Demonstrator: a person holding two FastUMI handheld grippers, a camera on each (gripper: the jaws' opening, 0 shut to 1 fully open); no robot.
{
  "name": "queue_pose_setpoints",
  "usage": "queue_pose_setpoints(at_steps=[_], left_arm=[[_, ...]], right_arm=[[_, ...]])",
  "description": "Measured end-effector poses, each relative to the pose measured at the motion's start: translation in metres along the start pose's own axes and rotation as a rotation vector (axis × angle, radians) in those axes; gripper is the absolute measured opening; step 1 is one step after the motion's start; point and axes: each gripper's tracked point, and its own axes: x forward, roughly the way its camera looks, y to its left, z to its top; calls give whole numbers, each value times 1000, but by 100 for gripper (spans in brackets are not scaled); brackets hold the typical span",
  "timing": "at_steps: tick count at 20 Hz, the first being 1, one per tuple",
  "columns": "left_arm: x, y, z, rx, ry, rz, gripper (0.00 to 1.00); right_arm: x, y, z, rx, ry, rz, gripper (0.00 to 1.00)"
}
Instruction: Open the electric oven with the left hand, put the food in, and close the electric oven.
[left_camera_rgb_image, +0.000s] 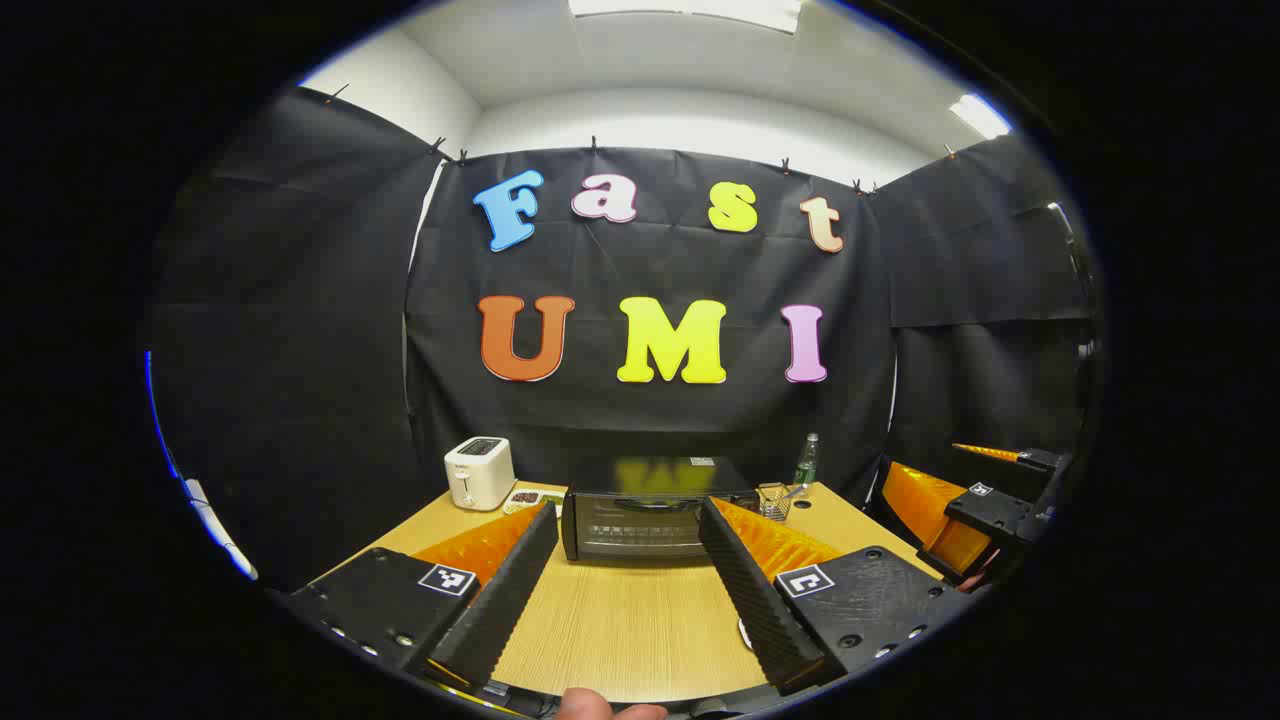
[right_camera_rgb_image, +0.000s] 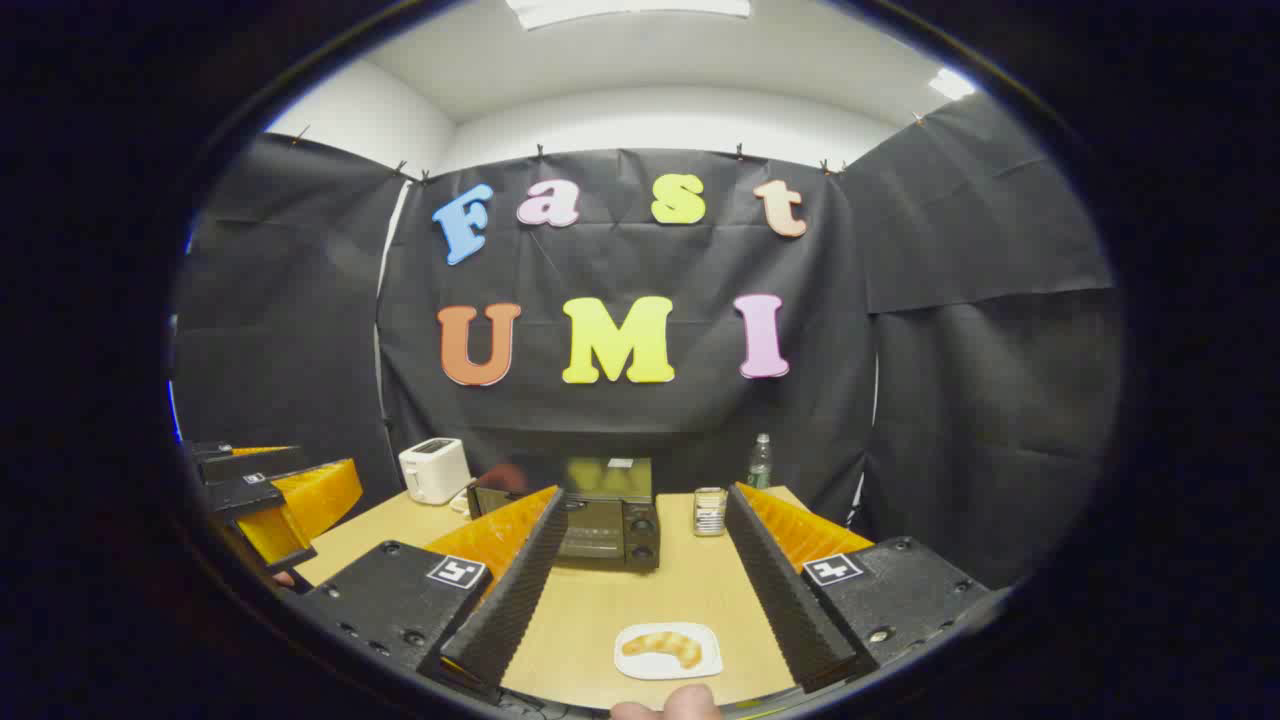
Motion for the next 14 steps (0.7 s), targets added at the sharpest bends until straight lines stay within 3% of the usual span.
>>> queue_pose_setpoints(at_steps=[14], left_arm=[[3, -1, -4, 9, -3, -1, 93]], right_arm=[[5, -6, 3, -4, -4, -5, 97]])
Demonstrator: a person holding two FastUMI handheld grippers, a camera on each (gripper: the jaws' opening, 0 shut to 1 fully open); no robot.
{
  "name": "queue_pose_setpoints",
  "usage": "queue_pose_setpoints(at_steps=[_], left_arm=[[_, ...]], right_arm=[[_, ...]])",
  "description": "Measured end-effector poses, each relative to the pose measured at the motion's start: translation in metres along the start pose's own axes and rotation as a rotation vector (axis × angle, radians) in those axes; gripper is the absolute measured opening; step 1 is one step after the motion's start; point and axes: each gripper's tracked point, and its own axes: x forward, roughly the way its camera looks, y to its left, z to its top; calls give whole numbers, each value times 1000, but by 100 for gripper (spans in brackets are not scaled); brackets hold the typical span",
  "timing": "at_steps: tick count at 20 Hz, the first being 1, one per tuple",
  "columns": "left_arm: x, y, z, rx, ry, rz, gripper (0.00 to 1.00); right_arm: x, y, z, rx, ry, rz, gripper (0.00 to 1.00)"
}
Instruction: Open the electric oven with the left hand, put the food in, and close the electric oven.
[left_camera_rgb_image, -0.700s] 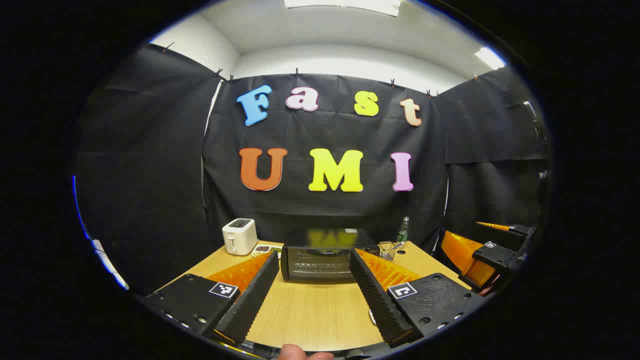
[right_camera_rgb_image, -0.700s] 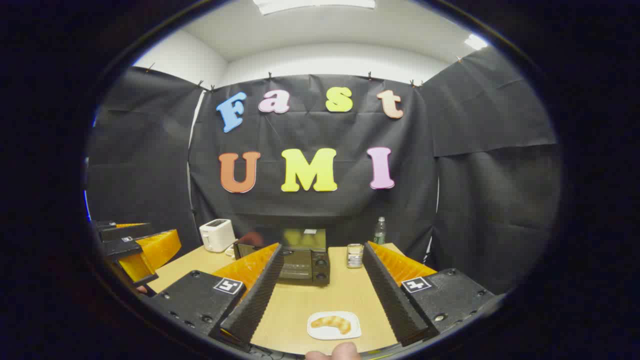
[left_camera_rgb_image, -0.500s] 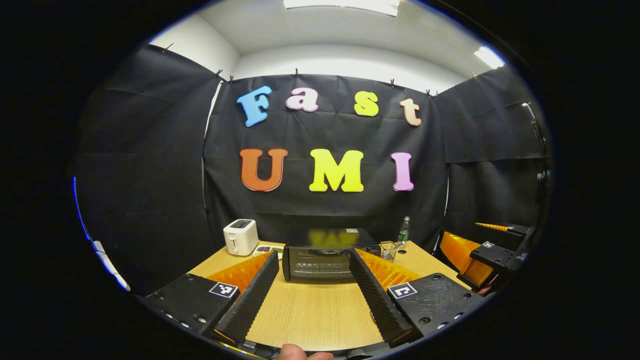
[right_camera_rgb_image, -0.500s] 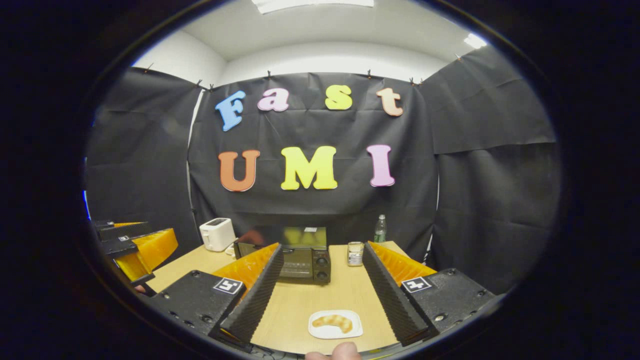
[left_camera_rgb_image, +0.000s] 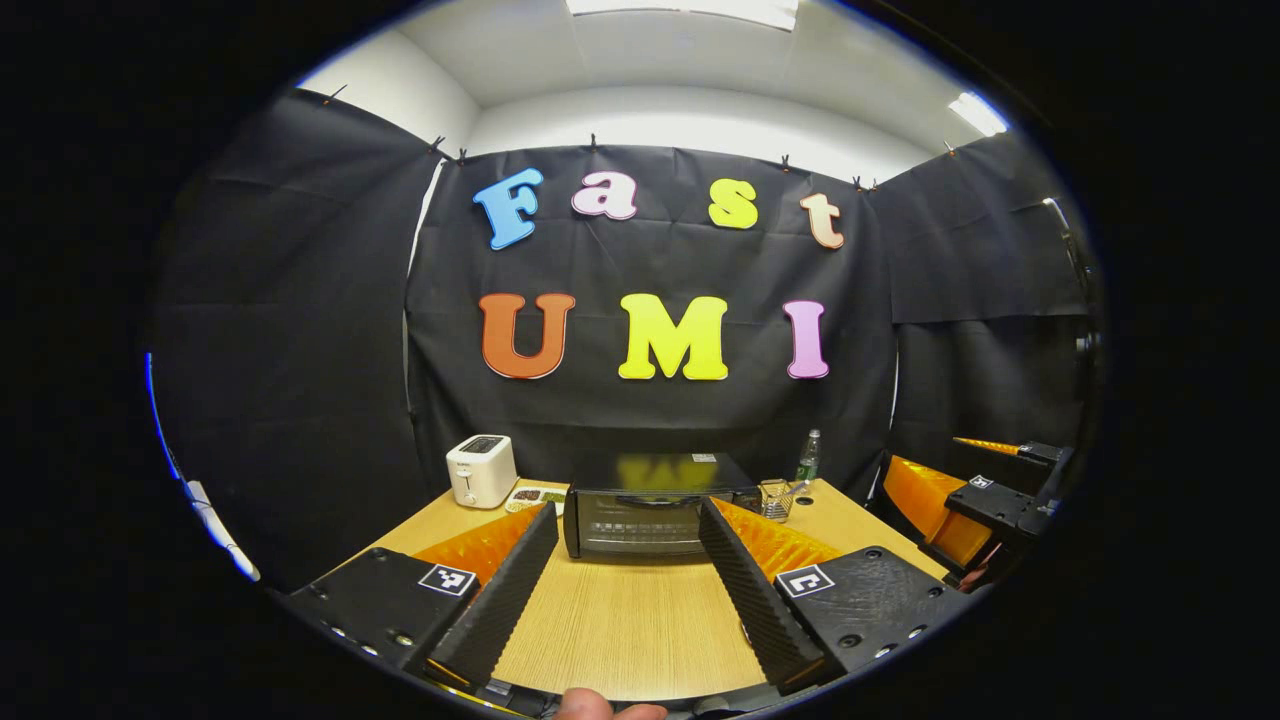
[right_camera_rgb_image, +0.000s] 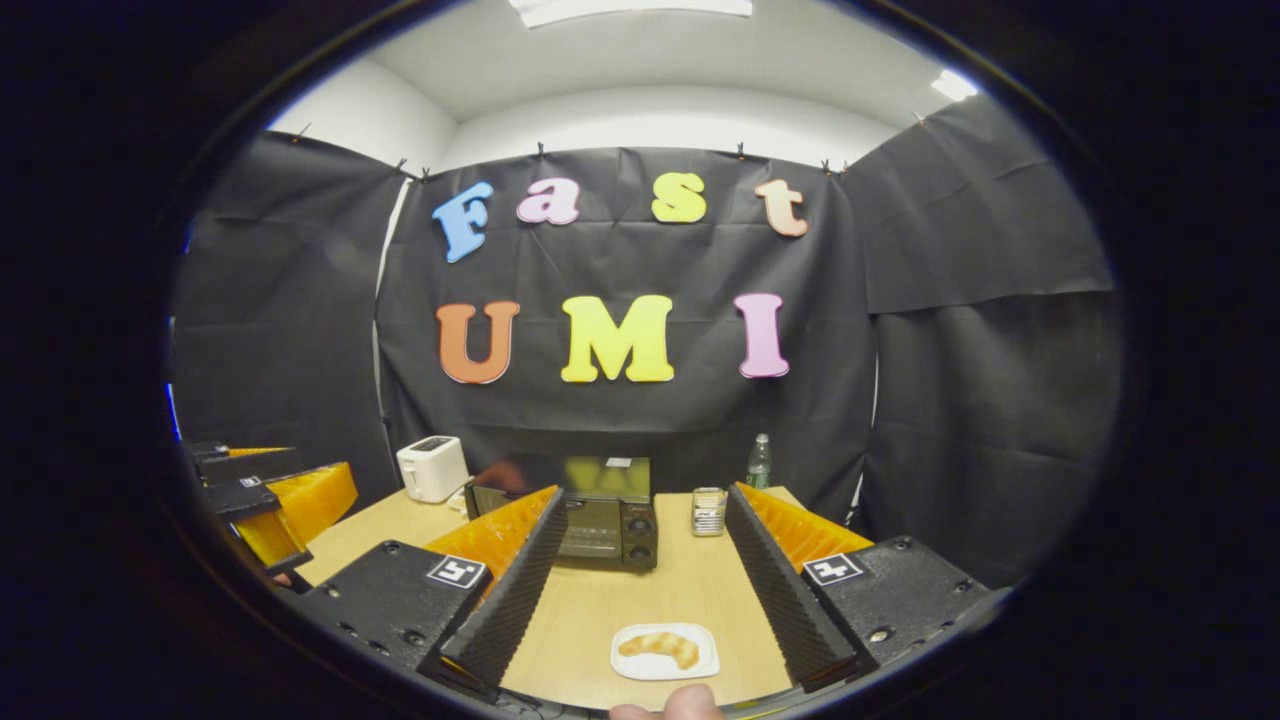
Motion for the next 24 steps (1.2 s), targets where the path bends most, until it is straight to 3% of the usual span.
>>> queue_pose_setpoints(at_steps=[24], left_arm=[[4, 11, 12, 20, -13, 10, 94]], right_arm=[[7, 8, 2, -3, -5, 12, 97]])
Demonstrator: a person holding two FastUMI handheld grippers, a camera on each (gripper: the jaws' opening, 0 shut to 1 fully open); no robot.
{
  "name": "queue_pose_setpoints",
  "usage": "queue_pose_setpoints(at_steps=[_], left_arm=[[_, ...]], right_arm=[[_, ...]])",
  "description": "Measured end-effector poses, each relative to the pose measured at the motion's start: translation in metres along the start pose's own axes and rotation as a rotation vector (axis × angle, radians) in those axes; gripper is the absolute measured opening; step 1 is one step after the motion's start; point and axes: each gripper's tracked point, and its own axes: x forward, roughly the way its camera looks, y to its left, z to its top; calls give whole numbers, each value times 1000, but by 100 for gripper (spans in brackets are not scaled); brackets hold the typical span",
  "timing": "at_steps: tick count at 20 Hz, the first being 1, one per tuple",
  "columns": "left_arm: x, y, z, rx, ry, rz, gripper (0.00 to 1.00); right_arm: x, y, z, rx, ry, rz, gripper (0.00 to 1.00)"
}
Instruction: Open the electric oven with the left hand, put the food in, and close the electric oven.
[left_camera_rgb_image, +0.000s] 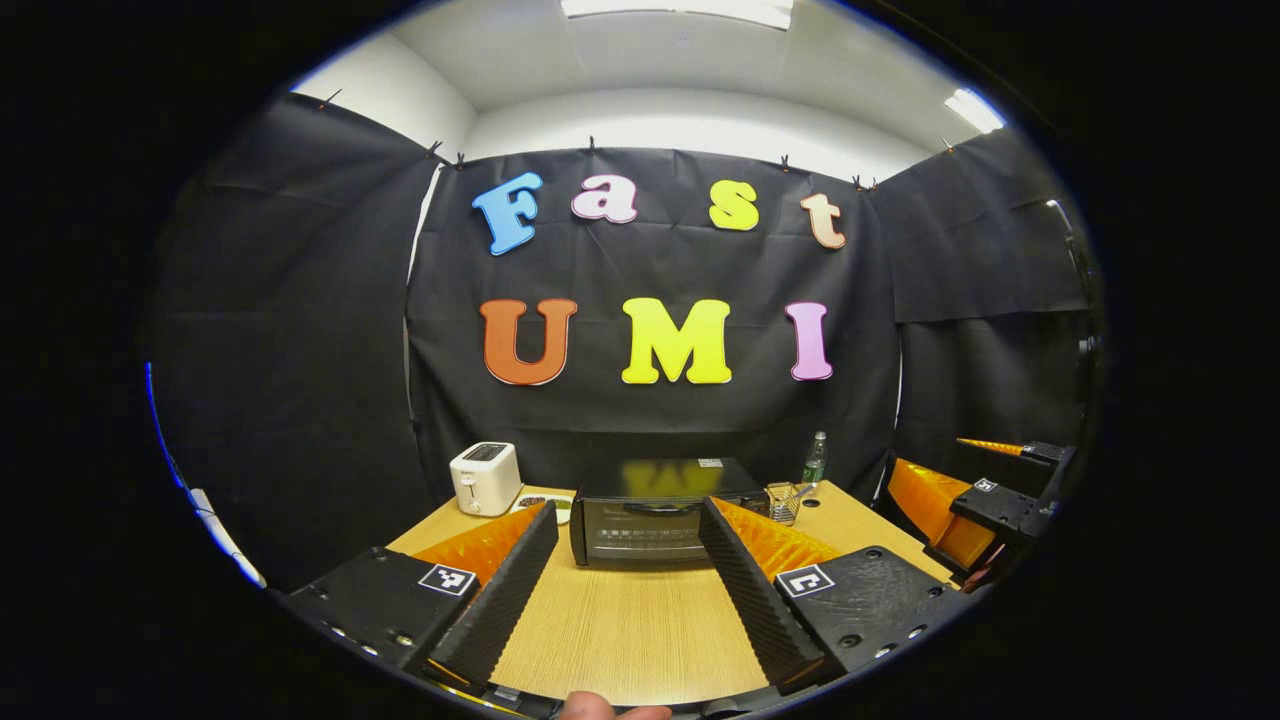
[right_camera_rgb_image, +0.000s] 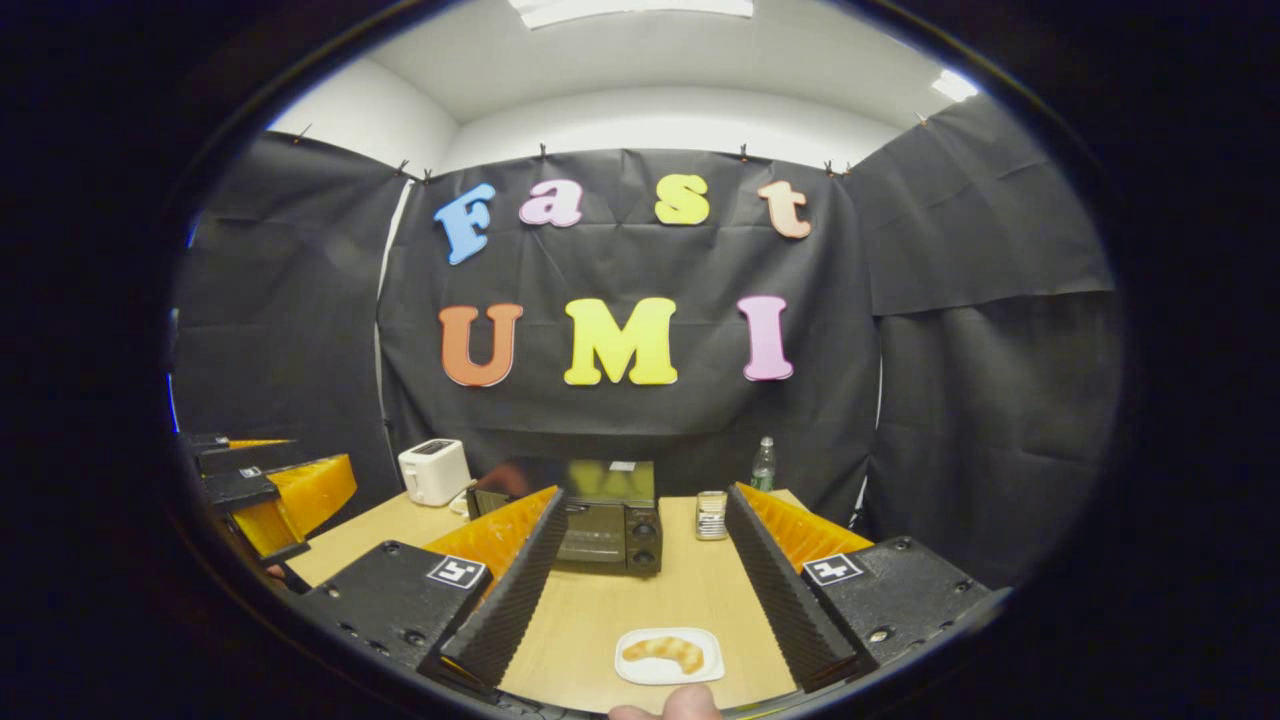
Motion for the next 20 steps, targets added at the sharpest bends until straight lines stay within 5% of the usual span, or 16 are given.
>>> queue_pose_setpoints(at_steps=[13, 20], left_arm=[[11, 15, 2, -16, 2, 43, 93], [51, -6, -4, -21, 40, 12, 93]], right_arm=[[23, 19, 3, -3, 14, 55, 98], [43, -20, -3, 9, 41, -6, 99]])
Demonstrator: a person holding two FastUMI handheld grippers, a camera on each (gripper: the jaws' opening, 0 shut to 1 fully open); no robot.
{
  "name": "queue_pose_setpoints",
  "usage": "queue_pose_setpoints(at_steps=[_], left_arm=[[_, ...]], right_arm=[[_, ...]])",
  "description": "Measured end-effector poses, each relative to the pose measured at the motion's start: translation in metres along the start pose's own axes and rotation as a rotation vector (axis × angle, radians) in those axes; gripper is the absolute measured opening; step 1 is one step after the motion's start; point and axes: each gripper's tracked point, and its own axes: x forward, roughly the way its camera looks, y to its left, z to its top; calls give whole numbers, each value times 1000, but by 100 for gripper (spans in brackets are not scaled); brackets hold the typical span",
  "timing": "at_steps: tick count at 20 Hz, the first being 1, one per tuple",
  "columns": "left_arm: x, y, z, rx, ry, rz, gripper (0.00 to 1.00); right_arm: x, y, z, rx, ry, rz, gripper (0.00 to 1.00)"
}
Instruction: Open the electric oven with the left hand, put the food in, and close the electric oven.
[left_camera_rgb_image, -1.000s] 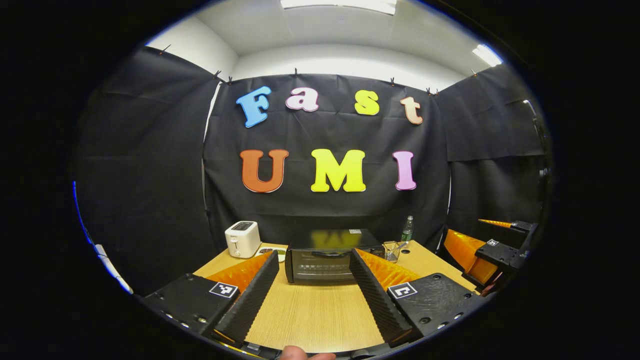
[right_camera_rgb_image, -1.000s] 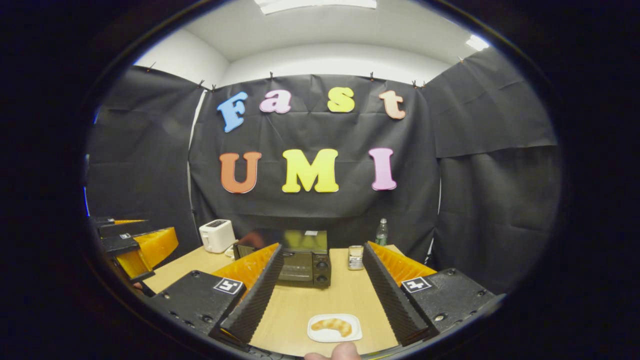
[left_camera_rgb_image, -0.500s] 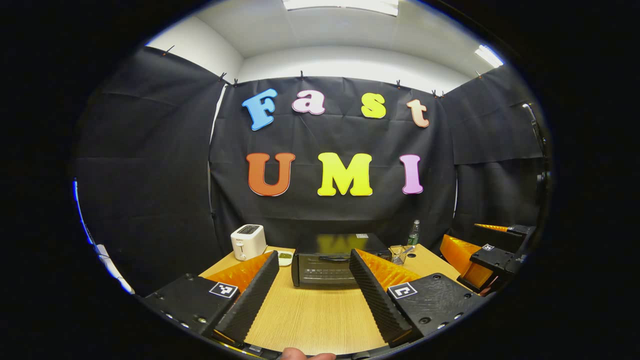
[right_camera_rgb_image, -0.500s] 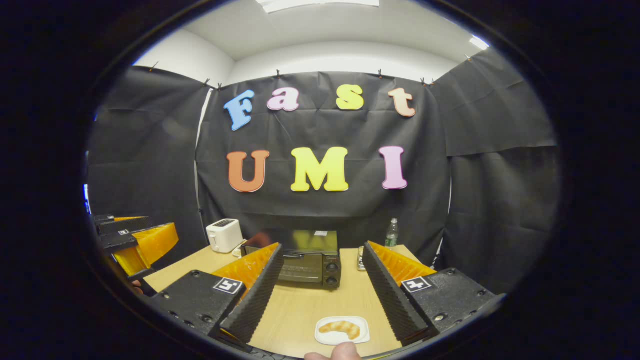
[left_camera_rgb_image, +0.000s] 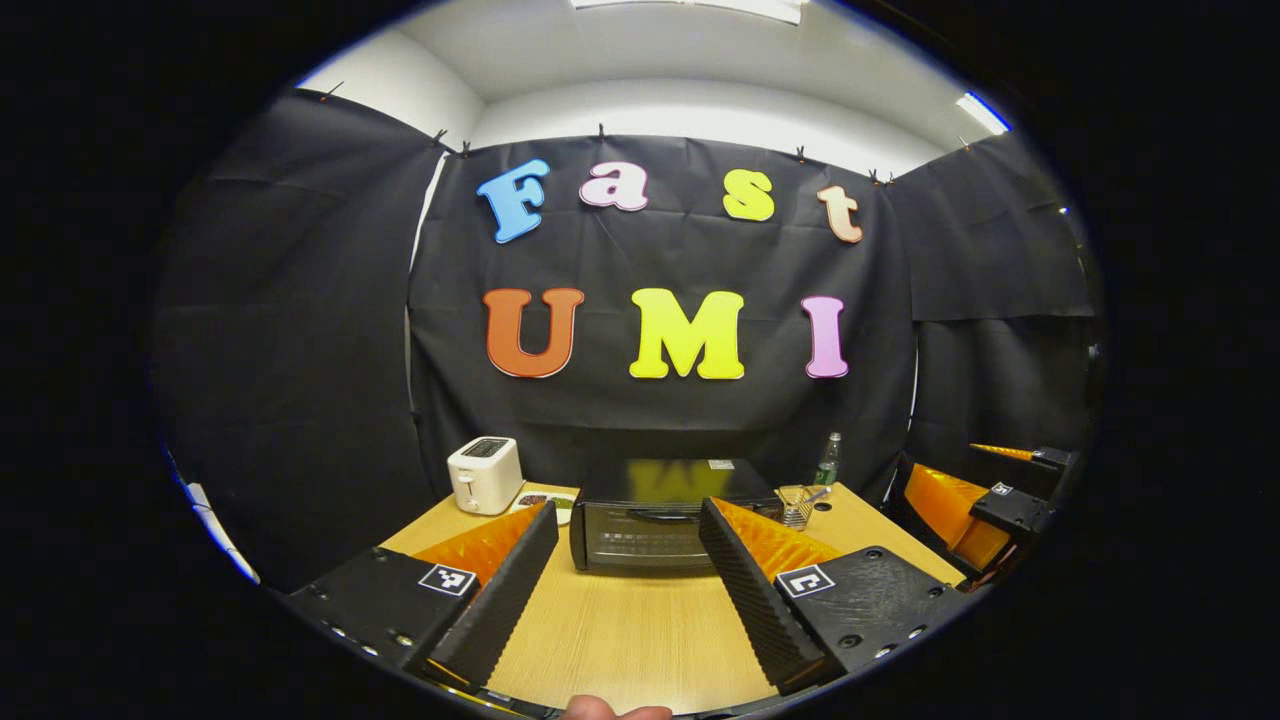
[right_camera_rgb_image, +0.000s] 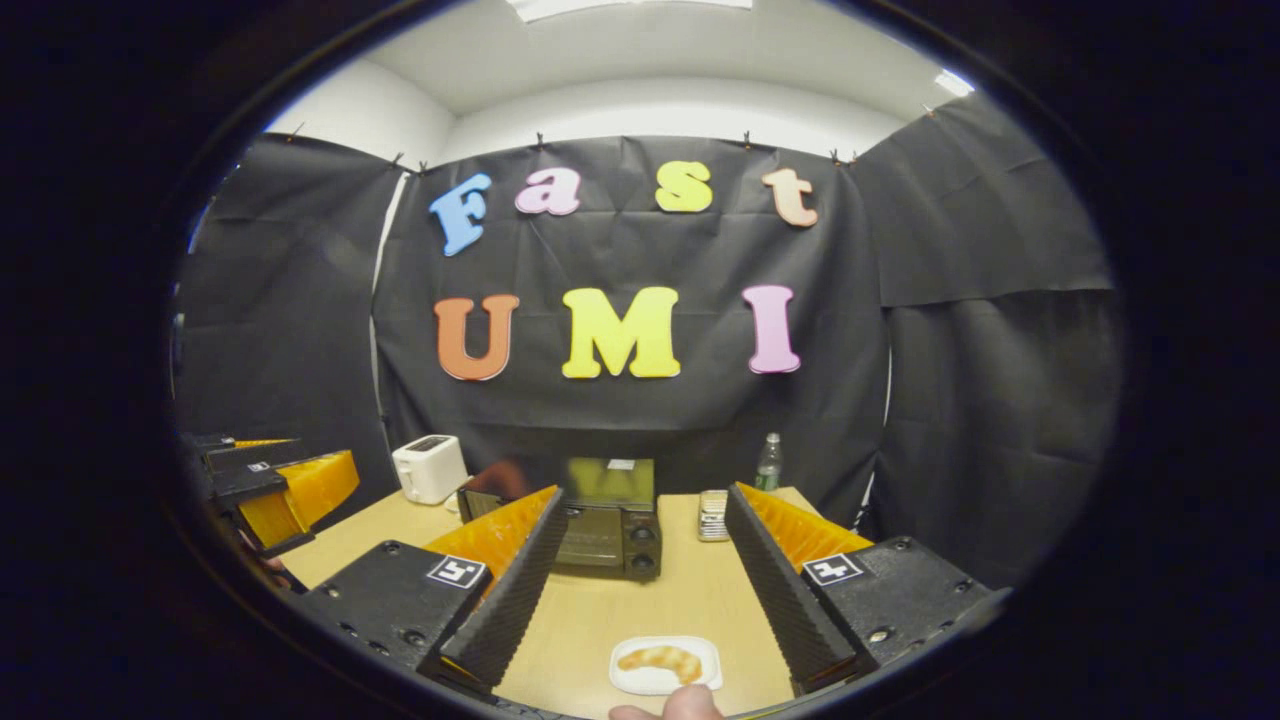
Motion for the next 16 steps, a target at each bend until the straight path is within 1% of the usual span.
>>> queue_pose_setpoints(at_steps=[2, 6, 10, 12, 14, 16], left_arm=[[24, -8, 0, 11, 5, -17, 93], [89, -23, -13, -2, 48, -31, 93], [155, -34, -56, 10, 153, -28, 94], [183, -38, -69, 26, 176, -29, 94], [209, -45, -84, 30, 199, -37, 94], [229, -47, -98, 28, 223, -32, 94]], right_arm=[[9, -20, 3, 9, 4, -32, 100], [31, -65, 3, 6, 12, -97, 99], [51, -112, -8, 8, 49, -168, 98], [61, -133, -11, 8, 67, -200, 99], [69, -148, -15, 3, 82, -220, 100], [76, -155, -21, 1, 100, -225, 100]])
